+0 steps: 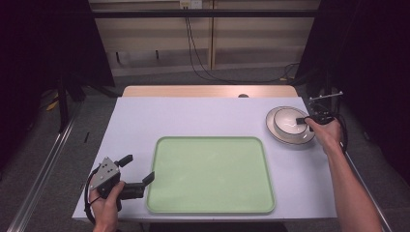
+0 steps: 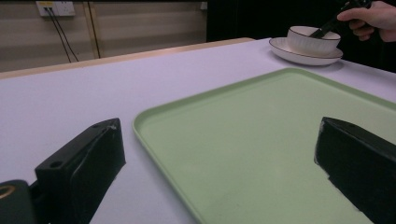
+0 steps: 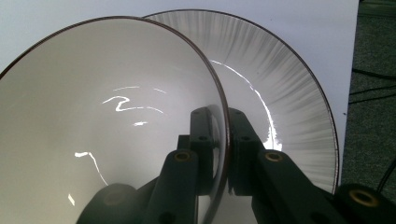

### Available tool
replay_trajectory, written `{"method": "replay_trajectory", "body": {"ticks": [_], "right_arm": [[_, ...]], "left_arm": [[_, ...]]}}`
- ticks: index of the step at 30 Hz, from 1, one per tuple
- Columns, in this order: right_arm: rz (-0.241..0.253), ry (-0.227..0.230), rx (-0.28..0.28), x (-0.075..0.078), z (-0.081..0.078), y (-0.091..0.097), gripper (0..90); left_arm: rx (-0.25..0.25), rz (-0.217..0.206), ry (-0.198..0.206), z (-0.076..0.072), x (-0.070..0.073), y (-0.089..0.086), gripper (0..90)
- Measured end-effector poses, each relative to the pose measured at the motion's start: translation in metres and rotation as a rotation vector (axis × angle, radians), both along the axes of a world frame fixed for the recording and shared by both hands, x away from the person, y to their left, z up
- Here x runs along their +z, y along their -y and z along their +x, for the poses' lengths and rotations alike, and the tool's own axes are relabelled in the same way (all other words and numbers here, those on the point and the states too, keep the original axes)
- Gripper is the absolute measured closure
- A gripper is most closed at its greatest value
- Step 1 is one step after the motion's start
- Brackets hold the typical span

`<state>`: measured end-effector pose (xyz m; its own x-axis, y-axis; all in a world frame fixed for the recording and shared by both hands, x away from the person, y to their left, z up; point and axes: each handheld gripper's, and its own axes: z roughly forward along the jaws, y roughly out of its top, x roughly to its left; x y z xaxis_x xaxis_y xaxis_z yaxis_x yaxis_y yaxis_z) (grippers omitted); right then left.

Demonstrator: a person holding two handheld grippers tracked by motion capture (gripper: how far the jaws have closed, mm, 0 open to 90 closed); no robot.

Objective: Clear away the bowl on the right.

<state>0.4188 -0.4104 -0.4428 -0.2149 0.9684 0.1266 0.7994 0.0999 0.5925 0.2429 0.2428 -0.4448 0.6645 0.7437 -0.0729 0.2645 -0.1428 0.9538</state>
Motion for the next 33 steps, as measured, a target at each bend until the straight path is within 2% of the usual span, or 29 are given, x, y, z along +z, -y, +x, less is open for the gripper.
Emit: {"method": "replay_trajectory", "body": {"ticks": [7, 11, 13, 18, 19, 22, 29, 31, 33], "right_arm": [[0.021, 0.002, -0.020, 0.000, -0.001, 0.003, 83.3], [0.043, 0.003, -0.049, -0.001, -0.003, 0.007, 83.2], [0.061, 0.007, -0.064, -0.001, -0.005, 0.007, 83.2], [0.060, 0.022, -0.060, -0.002, -0.005, 0.010, 83.1], [0.075, 0.032, -0.076, -0.001, -0.006, 0.011, 83.0], [0.064, 0.036, -0.067, -0.001, -0.006, 0.011, 83.1], [0.063, 0.045, -0.082, 0.001, -0.008, 0.011, 82.9], [0.075, 0.028, -0.095, 0.002, -0.009, 0.012, 82.9], [0.071, 0.038, -0.094, 0.001, -0.009, 0.013, 82.9]], "left_arm": [[-0.002, 0.006, 0.000, 0.001, 0.000, -0.001, 1.7], [-0.001, -0.001, -0.002, 0.001, 0.000, 0.000, 1.7], [0.001, 0.000, -0.001, 0.001, 0.000, 0.000, 1.7], [0.007, 0.009, -0.001, 0.001, 0.000, 0.000, 1.6], [0.003, 0.007, -0.002, 0.001, 0.000, 0.000, 1.7], [0.005, 0.008, 0.001, 0.000, 0.000, -0.001, 1.6], [0.003, 0.000, 0.003, 0.000, 0.000, -0.002, 1.6], [0.006, 0.001, 0.003, -0.001, 0.000, -0.002, 1.7], [0.007, 0.004, 0.004, -0.001, 0.000, -0.003, 1.7]]}}
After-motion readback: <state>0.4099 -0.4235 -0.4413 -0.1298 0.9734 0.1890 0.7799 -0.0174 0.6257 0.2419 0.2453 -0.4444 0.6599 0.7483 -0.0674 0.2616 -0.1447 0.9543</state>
